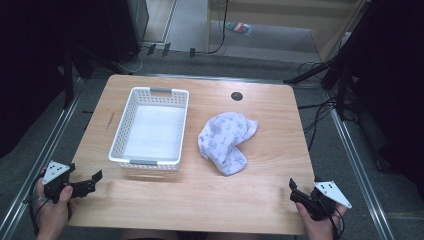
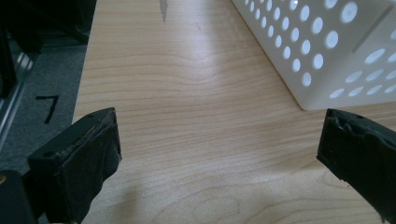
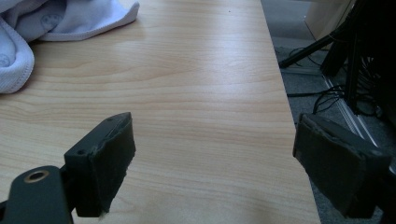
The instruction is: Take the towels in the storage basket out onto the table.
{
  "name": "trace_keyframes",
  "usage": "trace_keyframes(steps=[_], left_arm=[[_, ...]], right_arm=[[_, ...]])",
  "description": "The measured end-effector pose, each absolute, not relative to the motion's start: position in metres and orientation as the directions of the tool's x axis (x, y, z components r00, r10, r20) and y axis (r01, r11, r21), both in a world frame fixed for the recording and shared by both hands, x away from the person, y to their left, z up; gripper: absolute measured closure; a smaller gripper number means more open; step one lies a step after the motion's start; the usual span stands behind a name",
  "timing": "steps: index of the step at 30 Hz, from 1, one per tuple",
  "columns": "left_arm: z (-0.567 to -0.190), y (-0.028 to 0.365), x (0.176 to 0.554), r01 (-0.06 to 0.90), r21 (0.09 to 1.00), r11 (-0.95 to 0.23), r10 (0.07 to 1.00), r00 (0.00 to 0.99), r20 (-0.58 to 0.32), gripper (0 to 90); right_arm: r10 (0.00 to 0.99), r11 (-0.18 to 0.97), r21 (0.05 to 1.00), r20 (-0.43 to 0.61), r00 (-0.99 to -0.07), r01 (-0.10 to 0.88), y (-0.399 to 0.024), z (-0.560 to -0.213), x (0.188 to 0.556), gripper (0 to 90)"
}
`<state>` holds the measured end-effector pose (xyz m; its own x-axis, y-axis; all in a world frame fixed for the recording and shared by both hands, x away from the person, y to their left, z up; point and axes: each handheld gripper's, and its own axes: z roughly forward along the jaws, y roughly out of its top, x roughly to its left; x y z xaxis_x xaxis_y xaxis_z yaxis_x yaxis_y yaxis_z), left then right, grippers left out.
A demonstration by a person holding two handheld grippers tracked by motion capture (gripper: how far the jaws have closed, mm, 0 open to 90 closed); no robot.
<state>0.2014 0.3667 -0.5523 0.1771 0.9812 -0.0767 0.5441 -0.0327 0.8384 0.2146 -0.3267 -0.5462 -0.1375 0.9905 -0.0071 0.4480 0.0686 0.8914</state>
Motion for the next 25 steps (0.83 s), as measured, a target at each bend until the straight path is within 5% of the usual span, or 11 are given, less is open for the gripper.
trace_keyframes(steps=[25], left_arm=[[-0.5528, 0.3652, 0.2046, 0.561, 0.827, -0.033, 0.983, 0.169, -0.075, 0.2]], right_arm=[[0.991, 0.063, 0.89, -0.002, -0.134, 0.451, -0.3275, -0.5461, 0.2146, 12.8]])
